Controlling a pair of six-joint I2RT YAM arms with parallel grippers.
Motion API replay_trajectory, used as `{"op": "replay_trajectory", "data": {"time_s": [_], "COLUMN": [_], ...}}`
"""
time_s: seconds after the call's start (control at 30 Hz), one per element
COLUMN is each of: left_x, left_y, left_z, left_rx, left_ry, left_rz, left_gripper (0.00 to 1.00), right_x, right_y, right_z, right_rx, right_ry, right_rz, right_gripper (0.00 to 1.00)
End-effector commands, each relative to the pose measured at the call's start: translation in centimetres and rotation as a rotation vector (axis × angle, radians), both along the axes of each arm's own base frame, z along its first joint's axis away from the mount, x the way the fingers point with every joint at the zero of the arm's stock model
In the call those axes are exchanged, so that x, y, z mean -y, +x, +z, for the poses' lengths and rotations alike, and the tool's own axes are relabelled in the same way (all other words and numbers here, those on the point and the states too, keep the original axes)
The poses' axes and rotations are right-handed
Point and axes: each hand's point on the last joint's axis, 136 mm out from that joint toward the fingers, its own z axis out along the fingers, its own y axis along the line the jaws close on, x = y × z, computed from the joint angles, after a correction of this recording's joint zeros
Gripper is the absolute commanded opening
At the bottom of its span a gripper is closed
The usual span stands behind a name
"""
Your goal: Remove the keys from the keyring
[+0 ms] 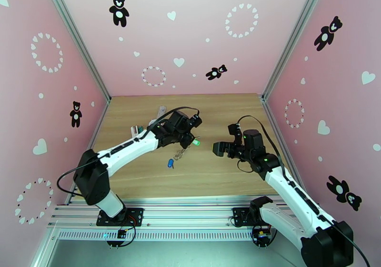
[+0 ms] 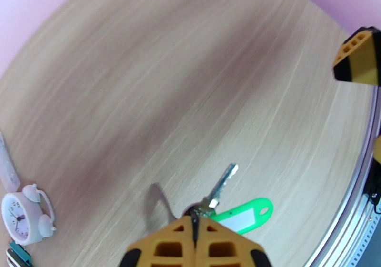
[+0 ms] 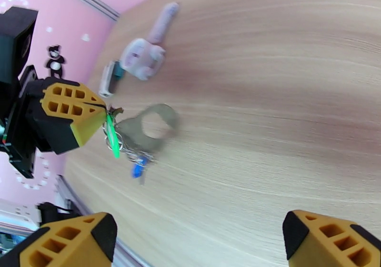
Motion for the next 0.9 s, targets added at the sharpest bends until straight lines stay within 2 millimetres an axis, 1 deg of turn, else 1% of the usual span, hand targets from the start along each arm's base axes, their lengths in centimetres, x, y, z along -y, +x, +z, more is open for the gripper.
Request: {"op": "replay_trajectory", "data": {"time_s": [0.0,0.13,0.27,0.37,0.4,0.47,0.53,0.63,0.7,0.77,0.8,0.87], "left_x": [0.2,0.6,1.1,1.6,1.8,1.9,1.9,1.9,1.9,1.9,1.9,1.9], "left_y": [-0.8,-1.4,-1.7,-2.1,-2.1,-2.0,-2.0,-2.1,-2.2,-2.2,-2.2,-2.2], "left_z": [3.2,6.1,8.4,9.7,10.0,10.5,10.9,11.4,11.8,12.0,12.2,12.3], "left_rx": [0.049,0.077,0.09,0.076,0.072,0.066,0.064,0.06,0.058,0.06,0.063,0.064], "left_ry": [-0.073,-0.155,-0.233,-0.293,-0.308,-0.323,-0.333,-0.353,-0.363,-0.368,-0.372,-0.374], "left_rz": [-0.027,-0.043,-0.052,-0.062,-0.061,-0.05,-0.045,-0.043,-0.038,-0.038,-0.036,-0.037], "left_gripper": [0.0,0.0,0.0,0.0,0.0,0.0,0.0,0.0,0.0,0.0,0.0,0.0], "right_x": [-2.5,-3.8,-4.5,-5.2,-5.4,-5.4,-5.5,-6.0,-6.3,-6.8,-7.0,-7.3], "right_y": [-0.5,-1.1,-1.5,-1.6,-1.6,-1.2,-0.9,-0.3,0.2,0.3,0.4,0.5], "right_z": [5.1,8.2,10.1,11.2,11.3,11.4,11.3,11.3,11.1,11.1,11.2,11.5], "right_rx": [0.067,0.141,0.182,0.209,0.208,0.202,0.193,0.17,0.141,0.134,0.133,0.134], "right_ry": [0.166,0.223,0.225,0.219,0.212,0.193,0.182,0.204,0.213,0.216,0.217,0.22], "right_rz": [0.089,0.149,0.165,0.18,0.179,0.172,0.17,0.169,0.161,0.176,0.18,0.184], "right_gripper": [0.95,0.92,0.89,0.82,0.79,0.78,0.72,0.68,0.64,0.61,0.58,0.56]}}
